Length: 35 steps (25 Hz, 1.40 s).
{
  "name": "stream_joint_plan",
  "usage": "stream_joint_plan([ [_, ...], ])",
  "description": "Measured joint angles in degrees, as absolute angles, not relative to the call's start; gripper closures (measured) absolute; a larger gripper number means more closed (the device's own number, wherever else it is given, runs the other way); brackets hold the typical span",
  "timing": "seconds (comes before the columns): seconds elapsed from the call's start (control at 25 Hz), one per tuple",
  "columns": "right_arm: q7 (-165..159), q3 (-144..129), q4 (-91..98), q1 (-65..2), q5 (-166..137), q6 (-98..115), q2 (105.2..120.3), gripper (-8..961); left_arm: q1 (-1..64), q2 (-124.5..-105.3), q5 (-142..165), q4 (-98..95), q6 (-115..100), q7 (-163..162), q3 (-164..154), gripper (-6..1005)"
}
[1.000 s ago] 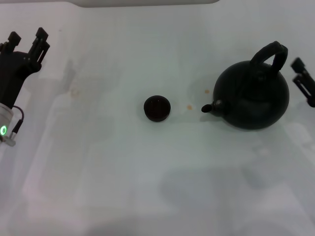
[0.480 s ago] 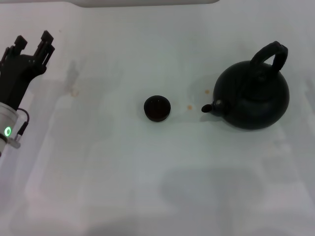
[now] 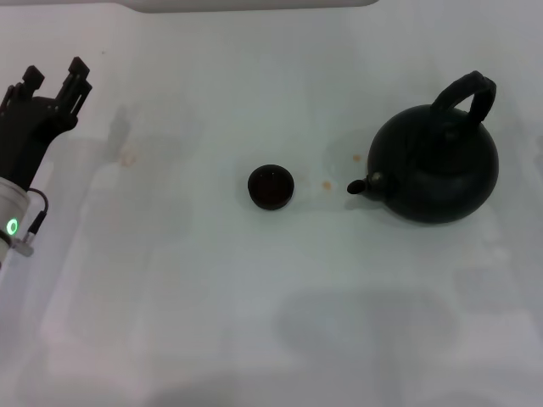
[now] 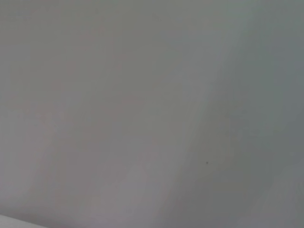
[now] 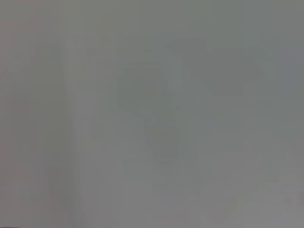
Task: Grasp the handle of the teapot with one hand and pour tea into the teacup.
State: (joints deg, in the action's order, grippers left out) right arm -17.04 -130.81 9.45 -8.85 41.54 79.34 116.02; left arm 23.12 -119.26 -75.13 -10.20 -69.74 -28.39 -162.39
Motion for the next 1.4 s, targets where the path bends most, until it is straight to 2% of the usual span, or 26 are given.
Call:
stream_joint_plan([
  [1.4, -17.33, -130.25, 10.2, -9.25, 41.83, 77.43, 115.93, 211, 23.85, -119.26, -75.33, -10.19, -69.76, -28.39, -162.25, 239],
])
